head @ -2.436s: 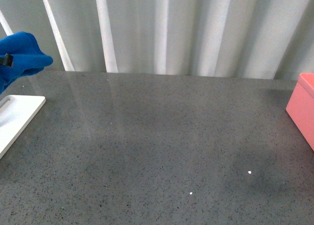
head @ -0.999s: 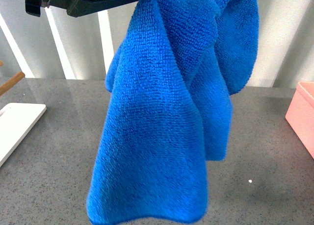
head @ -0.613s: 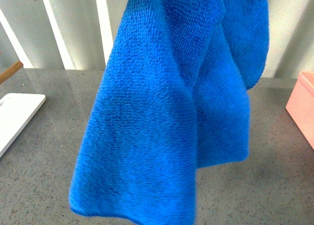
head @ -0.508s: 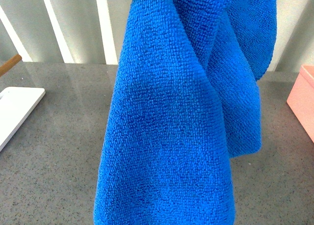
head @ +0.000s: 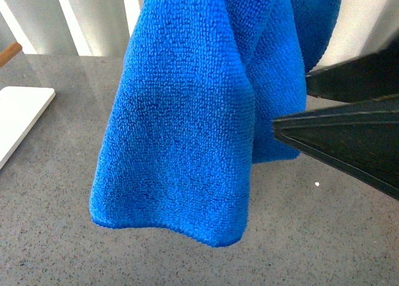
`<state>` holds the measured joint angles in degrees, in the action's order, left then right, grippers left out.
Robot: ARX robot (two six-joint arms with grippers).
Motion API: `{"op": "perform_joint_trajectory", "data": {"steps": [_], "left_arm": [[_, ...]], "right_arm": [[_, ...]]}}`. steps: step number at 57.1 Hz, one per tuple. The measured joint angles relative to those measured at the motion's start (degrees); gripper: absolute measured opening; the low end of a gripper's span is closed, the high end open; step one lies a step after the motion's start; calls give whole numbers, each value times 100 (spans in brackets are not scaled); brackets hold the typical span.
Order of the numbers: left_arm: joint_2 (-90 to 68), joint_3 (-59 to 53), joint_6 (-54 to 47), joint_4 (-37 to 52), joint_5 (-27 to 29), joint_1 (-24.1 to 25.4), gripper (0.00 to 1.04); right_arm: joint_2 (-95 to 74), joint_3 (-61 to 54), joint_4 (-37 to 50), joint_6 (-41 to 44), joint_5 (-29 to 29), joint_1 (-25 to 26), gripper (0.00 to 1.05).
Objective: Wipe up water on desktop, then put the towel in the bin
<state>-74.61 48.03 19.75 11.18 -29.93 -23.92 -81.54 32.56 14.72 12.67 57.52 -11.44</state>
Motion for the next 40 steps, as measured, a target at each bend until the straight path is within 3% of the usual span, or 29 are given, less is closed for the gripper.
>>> {"op": "perform_joint_trajectory", "data": {"steps": [26, 40], "left_arm": [[0, 0, 0, 0, 37, 2, 3], [2, 0, -2, 2, 166, 66, 3]], "right_arm": [[-1851, 1602, 216, 116, 492, -697, 98], [-2385, 2361, -352, 417, 599, -946, 96]]}}
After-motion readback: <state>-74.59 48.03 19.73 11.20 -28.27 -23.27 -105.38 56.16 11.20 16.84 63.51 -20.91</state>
